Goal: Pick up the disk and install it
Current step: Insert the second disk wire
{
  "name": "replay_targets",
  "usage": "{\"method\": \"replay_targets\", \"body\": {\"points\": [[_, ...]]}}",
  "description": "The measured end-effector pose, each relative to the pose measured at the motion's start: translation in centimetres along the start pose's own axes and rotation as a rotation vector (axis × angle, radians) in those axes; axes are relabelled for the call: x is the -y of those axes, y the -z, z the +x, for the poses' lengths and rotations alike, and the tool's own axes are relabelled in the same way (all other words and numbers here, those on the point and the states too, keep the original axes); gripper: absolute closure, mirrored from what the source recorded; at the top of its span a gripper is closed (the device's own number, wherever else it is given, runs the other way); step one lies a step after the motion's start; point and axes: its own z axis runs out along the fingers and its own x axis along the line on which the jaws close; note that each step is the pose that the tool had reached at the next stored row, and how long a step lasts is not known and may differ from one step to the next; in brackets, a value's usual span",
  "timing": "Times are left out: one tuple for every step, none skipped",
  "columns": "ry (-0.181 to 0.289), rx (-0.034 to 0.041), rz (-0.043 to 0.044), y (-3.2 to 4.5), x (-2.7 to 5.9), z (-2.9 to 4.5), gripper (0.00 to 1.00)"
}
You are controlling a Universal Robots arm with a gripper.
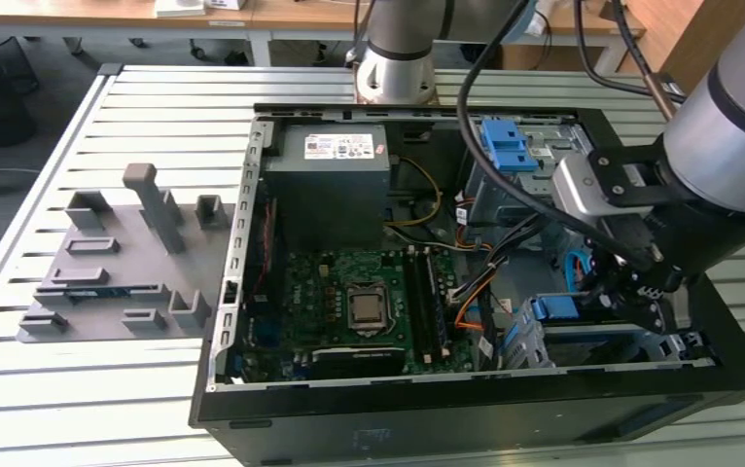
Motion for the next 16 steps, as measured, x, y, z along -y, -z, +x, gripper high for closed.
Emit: {"method": "replay_targets", "body": {"points": [[0.0, -0.0002, 0.0, -0.03, 0.0, 0.01, 0.8], [0.0, -0.0001, 0.0, -0.07, -0.01, 0.01, 0.8], [0.0, -0.0001, 0.0, -0.11, -0.01, 0.02, 0.8], [0.0, -0.0001, 0.0, -0.15, -0.01, 0.02, 0.8], [0.0, -0.0001, 0.0, -0.19, -0.01, 0.03, 0.8], [0.0, -0.0002, 0.0, -0.21, -0.01, 0.03, 0.8], [0.0, -0.0004, 0.0, -0.22, -0.02, 0.03, 0.8], [0.0, -0.0004, 0.0, -0.23, -0.02, 0.03, 0.8], [0.0, -0.0003, 0.0, -0.24, -0.02, 0.03, 0.8], [0.0, -0.0002, 0.0, -0.25, -0.02, 0.03, 0.8], [0.0, -0.0001, 0.0, -0.25, -0.02, 0.03, 0.8], [0.0, -0.0001, 0.0, -0.25, -0.02, 0.03, 0.8], [0.0, -0.0001, 0.0, -0.25, -0.02, 0.03, 0.8], [0.0, 0.0002, 0.0001, -0.27, -0.02, 0.03, 0.8], [0.0, 0.0002, 0.0001, -0.26, -0.02, 0.03, 0.8], [0.0, 0.0005, 0.0001, -0.26, -0.02, 0.03, 0.8]]}}
